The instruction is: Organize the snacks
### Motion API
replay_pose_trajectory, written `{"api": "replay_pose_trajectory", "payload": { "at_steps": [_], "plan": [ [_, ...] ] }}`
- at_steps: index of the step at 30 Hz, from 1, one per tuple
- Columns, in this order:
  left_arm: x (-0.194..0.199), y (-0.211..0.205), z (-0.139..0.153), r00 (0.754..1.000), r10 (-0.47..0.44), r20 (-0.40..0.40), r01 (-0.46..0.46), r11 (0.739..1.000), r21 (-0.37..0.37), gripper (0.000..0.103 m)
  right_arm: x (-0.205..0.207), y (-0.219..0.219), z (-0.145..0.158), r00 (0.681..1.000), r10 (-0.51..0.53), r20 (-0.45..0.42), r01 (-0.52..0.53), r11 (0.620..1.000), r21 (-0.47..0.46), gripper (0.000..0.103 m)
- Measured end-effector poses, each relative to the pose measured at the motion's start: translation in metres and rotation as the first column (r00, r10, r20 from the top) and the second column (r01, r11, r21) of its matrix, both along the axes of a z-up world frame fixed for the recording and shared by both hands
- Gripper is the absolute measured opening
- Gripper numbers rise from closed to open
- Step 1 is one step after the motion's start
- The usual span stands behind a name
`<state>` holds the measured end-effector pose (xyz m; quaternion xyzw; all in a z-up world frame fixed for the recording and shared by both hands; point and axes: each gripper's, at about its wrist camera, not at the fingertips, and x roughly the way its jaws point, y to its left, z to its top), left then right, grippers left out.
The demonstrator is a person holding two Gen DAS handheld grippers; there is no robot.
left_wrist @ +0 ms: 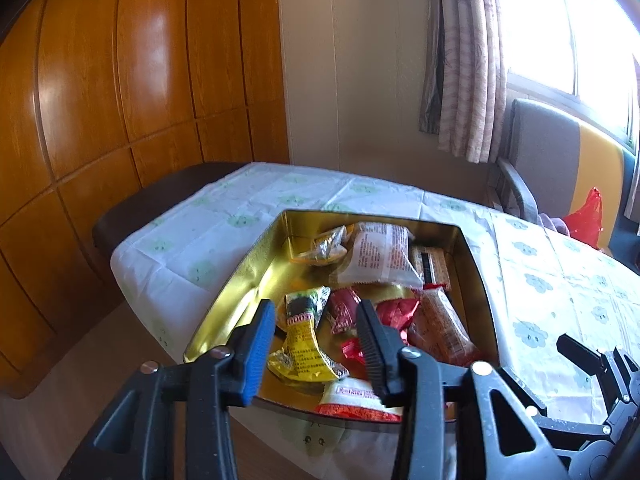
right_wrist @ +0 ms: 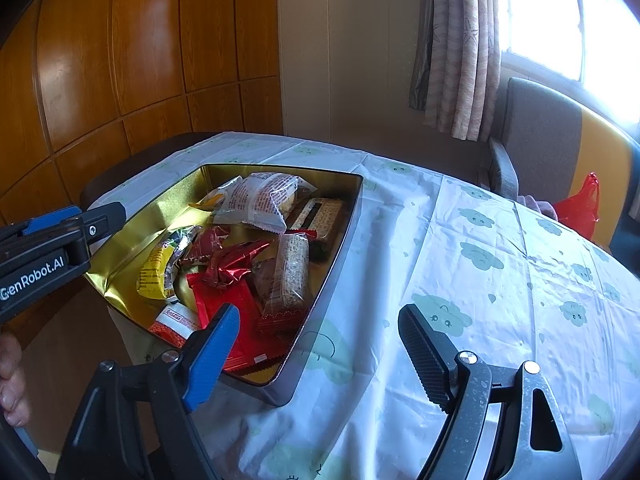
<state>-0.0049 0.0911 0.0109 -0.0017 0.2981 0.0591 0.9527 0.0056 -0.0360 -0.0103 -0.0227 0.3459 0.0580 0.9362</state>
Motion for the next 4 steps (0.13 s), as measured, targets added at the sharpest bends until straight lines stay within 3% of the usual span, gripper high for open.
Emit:
{"api": "replay_pose_trajectory", "payload": {
  "at_steps": [4],
  "plan": [
    [0.003,0.0,0.001,1.0,-0.015,-0.011,0.015,1.0,-0.006,0.04,0.002,-0.014,0.001,1.0,-0.008,-0.015,0.009,0.999,0.046,0.082]
  ]
}}
